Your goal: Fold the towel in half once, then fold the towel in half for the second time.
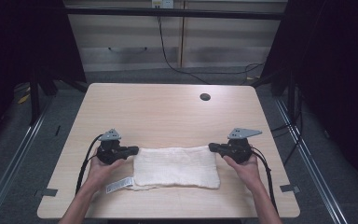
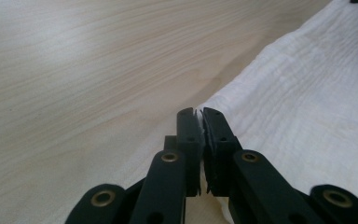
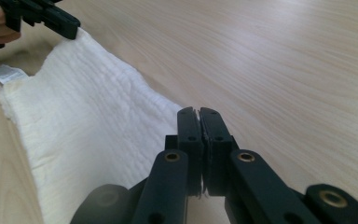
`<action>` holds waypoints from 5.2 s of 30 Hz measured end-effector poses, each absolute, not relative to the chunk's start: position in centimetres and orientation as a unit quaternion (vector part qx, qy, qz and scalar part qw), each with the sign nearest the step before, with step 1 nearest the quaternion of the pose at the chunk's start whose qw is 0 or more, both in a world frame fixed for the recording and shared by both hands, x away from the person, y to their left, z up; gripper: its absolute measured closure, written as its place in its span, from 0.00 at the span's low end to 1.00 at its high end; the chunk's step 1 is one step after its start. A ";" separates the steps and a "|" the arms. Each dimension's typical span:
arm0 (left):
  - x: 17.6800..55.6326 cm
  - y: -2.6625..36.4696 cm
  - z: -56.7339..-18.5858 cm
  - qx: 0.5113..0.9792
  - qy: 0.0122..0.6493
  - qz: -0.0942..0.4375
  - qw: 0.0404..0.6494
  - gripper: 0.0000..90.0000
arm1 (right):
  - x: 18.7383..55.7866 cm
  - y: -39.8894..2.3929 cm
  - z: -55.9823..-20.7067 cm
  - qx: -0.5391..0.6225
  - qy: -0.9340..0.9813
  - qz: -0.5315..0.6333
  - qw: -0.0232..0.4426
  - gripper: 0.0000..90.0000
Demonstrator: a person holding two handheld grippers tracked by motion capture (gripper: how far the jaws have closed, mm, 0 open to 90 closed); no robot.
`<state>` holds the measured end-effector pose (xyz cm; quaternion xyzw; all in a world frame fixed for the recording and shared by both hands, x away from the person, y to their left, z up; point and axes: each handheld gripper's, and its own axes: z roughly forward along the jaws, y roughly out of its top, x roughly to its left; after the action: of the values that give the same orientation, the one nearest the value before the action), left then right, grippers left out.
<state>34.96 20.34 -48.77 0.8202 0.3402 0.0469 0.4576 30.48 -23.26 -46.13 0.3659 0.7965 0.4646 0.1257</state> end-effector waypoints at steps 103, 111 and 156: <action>26.5 18.1 -49.5 0.886 0.236 0.041 0.397 0.96 | 23.4 -21.1 -48.9 0.361 0.857 0.356 0.088 0.98; 26.3 18.0 -49.5 0.888 0.241 0.051 0.388 0.96 | 21.9 -22.0 -48.3 0.360 0.855 0.356 0.109 0.98; 27.3 25.7 -47.6 0.786 0.392 0.043 0.477 0.48 | 21.5 -27.3 -45.5 0.454 0.755 0.454 0.136 0.58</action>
<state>27.28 25.71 -47.64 0.7856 0.3924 0.0428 0.4765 21.50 -27.28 -45.53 0.4540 0.7545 0.4540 0.1360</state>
